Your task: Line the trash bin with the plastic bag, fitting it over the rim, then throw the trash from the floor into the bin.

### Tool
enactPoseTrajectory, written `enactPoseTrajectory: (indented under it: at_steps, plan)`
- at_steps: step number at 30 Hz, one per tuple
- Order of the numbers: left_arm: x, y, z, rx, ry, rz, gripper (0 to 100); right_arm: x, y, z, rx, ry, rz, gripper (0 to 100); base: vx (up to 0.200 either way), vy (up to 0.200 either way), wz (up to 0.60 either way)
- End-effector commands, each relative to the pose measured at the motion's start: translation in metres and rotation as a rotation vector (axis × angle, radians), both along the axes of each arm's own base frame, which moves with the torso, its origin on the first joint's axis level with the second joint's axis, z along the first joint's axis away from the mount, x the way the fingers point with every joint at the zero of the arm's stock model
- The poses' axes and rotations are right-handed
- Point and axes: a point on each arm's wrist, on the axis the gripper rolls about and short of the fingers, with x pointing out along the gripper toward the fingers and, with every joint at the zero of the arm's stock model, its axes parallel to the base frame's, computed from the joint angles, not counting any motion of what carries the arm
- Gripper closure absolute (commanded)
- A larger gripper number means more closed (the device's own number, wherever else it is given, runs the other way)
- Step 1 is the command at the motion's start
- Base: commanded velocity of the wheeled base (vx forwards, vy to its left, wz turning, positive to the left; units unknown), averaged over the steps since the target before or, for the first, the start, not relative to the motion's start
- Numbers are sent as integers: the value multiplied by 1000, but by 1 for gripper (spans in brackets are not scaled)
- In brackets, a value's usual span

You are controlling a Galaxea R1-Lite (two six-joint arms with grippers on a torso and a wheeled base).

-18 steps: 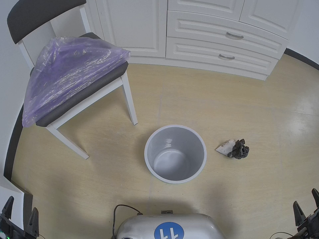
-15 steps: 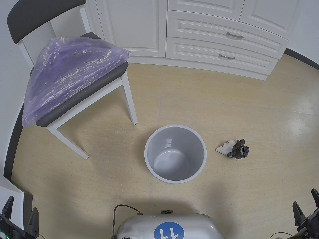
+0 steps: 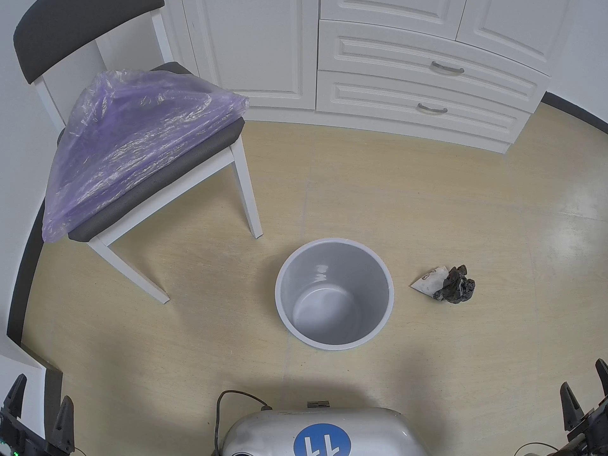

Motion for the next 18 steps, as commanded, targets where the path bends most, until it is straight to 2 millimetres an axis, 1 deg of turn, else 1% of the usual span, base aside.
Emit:
enactPoseTrajectory:
  at_steps: [1,18]
  plan:
    - [0,0,-5,-4,3,0,0,-1,0,-5,2,-7,1,0,0,0,0]
    - [0,0,-5,-37,0,7,0,-1,0,-5,11,-8,-7,0,0,0,0]
